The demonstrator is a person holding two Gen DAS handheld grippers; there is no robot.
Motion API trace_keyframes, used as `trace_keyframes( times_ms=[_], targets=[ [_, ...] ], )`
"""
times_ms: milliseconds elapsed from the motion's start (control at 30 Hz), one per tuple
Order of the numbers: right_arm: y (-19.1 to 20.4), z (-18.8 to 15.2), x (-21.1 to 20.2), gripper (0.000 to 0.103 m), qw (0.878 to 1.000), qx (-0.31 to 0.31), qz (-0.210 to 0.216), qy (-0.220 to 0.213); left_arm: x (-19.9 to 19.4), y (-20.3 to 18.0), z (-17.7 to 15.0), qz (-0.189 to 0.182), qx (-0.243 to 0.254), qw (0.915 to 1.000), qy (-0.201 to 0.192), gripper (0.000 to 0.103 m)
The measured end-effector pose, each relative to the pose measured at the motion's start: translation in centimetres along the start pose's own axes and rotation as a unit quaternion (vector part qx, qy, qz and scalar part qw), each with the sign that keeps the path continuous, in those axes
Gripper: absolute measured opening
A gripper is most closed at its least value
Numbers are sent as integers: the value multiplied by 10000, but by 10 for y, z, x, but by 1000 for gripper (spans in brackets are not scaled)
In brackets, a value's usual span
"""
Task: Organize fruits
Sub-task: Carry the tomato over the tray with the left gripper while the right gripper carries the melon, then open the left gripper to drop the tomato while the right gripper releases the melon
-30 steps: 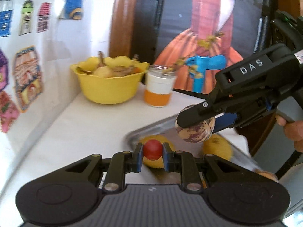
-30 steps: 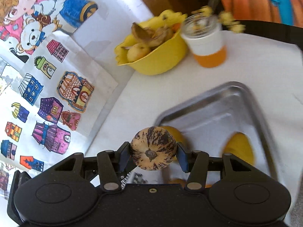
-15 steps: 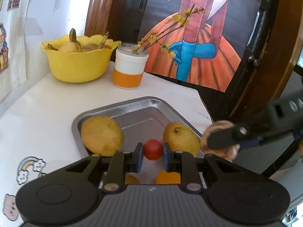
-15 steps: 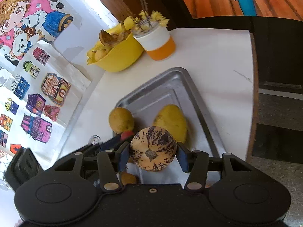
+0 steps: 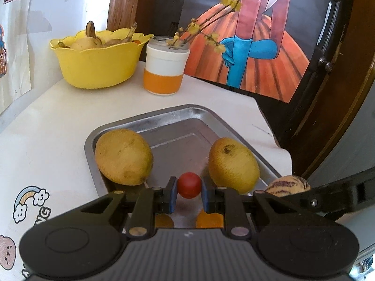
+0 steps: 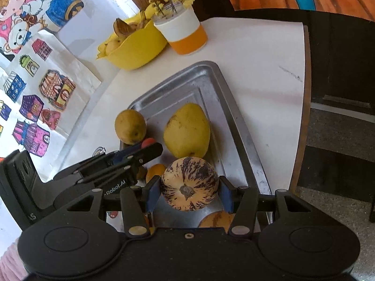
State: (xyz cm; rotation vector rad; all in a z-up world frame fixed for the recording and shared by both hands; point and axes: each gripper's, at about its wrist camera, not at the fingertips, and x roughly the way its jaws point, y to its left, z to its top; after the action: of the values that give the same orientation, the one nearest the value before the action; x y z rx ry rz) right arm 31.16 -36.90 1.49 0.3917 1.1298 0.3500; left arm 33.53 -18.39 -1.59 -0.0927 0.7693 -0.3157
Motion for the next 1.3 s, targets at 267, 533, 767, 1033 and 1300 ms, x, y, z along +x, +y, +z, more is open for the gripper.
trace_keyframes(
  times_ms=[267,533,767,1033,1300],
  targets=[
    [-3,-1,10,54,10000,-16,-43,80,3,0,-1,78,42,9999,73,23],
    [-3,-4,16,54,9999,-14,-92,137,6,0,-1,120,63,9998,158,23],
    [-4,-4,18,55,9998,-29,-148,97,7,0,1,98,48,9997,216,29],
    [-4,-6,12,62,9999,-36,-143,17,-5,0,5,138,-1,9999,79,47],
    [3,-15,-1,71,9993,-201,-267,-140,-29,2,7,233,-231,9993,-151,82]
  ],
)
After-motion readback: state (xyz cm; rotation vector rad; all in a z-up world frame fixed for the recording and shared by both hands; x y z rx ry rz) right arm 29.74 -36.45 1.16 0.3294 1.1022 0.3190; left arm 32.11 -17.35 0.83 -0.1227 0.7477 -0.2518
